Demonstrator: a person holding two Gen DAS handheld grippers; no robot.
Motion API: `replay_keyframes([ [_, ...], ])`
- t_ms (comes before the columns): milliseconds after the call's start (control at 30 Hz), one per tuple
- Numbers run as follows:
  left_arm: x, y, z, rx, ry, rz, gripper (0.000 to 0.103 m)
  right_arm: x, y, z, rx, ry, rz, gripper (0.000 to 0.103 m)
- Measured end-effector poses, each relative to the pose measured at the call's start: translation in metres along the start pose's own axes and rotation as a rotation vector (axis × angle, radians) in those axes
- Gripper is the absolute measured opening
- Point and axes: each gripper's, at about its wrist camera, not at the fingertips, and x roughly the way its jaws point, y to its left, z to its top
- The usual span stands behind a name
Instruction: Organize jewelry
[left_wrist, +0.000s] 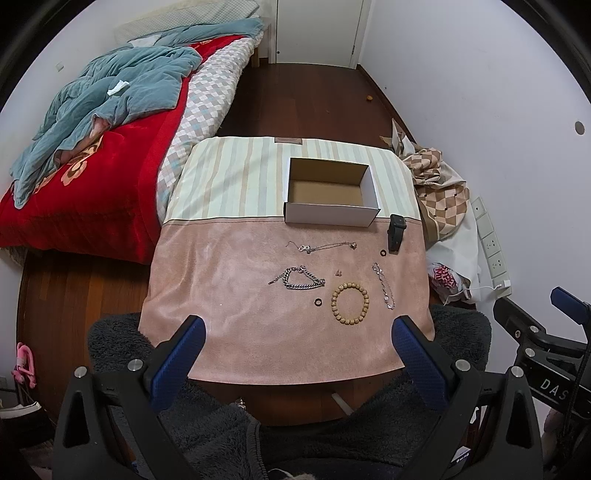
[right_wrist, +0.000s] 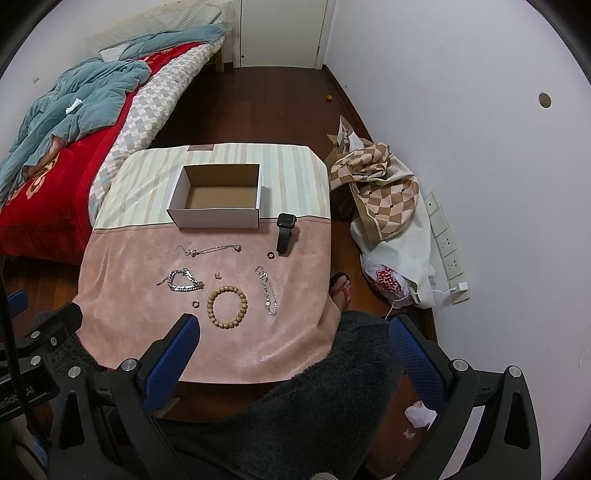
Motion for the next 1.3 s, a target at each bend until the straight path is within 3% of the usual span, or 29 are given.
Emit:
replay_keyframes([
  [1033, -0.008, 0.002, 0.005, 0.001, -0.015, -0.004, 0.103, -0.007, 0.006, 0.001, 0.001, -0.03, 0.013, 0.103],
  [1167, 0.003, 0.003, 0.012, 0.0, -0.062, 0.037, 0.103, 0.004, -0.002, 0.005, 0.019, -0.056, 0.006, 0.103],
  [1300, 0.038, 0.012, 0.026, -0.014, -0.071, 0.104, 0.103, 0.035, -0.015, 0.014, 0.076, -0.044, 0.014, 0.103],
])
